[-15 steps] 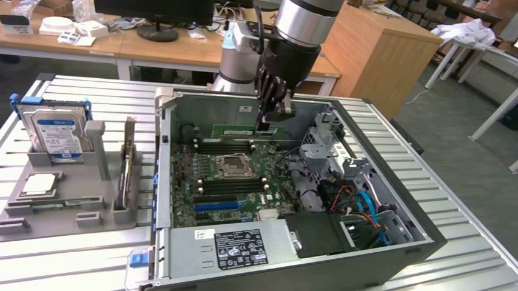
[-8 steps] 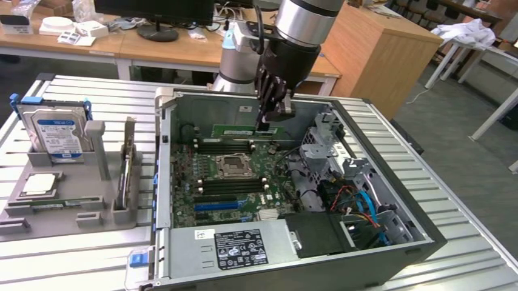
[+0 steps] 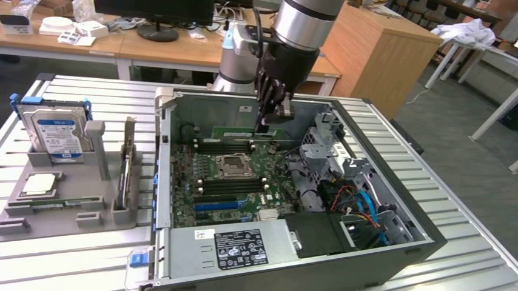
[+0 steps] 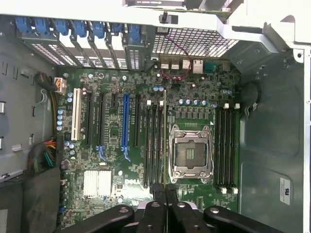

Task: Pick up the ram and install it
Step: 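Insert the ram into the slot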

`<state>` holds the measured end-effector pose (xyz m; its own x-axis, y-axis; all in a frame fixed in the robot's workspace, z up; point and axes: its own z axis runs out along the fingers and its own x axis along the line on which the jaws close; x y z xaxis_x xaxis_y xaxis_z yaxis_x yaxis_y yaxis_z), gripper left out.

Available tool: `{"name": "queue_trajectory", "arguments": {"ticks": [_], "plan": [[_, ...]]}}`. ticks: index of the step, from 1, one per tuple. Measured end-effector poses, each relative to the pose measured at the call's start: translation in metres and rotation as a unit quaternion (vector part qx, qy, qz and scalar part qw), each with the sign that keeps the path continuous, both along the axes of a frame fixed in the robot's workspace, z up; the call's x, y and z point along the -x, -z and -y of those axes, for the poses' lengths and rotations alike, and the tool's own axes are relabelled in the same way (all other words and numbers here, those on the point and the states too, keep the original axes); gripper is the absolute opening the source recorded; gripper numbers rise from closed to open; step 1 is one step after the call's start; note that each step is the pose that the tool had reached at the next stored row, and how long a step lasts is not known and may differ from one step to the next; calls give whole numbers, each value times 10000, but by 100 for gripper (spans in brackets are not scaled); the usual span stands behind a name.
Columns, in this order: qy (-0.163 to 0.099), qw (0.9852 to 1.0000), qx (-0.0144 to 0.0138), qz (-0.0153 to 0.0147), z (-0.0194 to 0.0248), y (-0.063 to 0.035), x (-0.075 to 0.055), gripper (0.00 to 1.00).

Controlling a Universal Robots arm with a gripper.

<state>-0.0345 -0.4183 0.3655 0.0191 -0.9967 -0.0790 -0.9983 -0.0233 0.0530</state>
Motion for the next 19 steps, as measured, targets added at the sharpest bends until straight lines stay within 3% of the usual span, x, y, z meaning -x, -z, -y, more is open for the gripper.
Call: {"name": "queue_trajectory", "arguments": {"ticks": [14,19], "plan": [[0,10000,-6,65,0,227,0,12],[0,10000,-5,69,0,257,0,12]]}}
